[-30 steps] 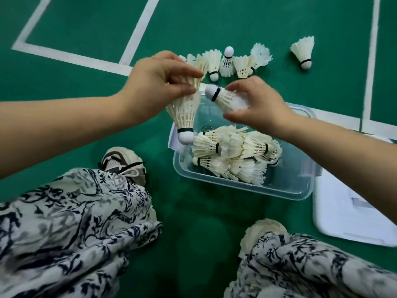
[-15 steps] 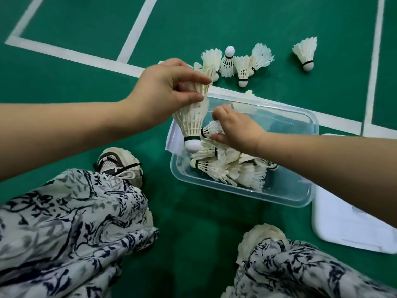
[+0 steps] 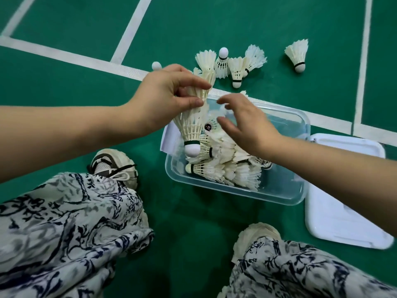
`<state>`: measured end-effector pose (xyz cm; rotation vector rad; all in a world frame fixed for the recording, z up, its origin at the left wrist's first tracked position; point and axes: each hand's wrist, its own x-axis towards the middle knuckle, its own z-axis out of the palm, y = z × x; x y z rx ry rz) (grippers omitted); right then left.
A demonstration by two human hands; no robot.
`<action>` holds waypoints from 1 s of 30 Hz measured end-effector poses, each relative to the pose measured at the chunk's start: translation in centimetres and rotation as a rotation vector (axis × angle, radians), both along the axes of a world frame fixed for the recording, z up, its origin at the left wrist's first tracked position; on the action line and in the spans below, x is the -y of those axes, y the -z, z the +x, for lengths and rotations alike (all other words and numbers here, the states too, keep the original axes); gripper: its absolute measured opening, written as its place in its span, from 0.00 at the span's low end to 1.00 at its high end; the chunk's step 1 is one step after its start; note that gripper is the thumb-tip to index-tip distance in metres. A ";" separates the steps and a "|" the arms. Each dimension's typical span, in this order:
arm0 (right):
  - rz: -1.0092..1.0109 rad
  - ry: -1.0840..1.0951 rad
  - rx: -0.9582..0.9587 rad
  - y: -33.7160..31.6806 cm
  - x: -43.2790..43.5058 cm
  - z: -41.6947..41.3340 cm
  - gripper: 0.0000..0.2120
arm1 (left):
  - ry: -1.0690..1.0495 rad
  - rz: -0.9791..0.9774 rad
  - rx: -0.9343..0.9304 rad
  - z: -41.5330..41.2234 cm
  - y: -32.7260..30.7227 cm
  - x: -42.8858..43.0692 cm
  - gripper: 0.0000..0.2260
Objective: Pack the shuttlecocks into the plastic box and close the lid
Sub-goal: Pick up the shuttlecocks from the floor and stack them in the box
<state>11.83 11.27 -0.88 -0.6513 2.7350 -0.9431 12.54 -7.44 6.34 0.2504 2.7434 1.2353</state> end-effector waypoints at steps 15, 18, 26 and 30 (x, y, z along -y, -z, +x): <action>-0.171 0.043 -0.141 -1.6 -1.9 -0.1 0.07 | 0.222 -0.134 0.023 0.2 2.1 -2.8 0.05; -0.134 0.083 -0.149 -1.0 -2.6 0.2 0.07 | 0.230 -0.118 0.045 0.1 2.2 -2.9 0.05; -0.066 0.204 0.021 1.2 -3.6 0.9 0.07 | 0.151 -0.100 0.021 -0.4 2.3 -2.9 0.04; -0.048 0.156 0.082 2.1 -2.5 1.5 0.08 | 0.153 -0.105 0.010 -0.3 2.4 -2.8 0.04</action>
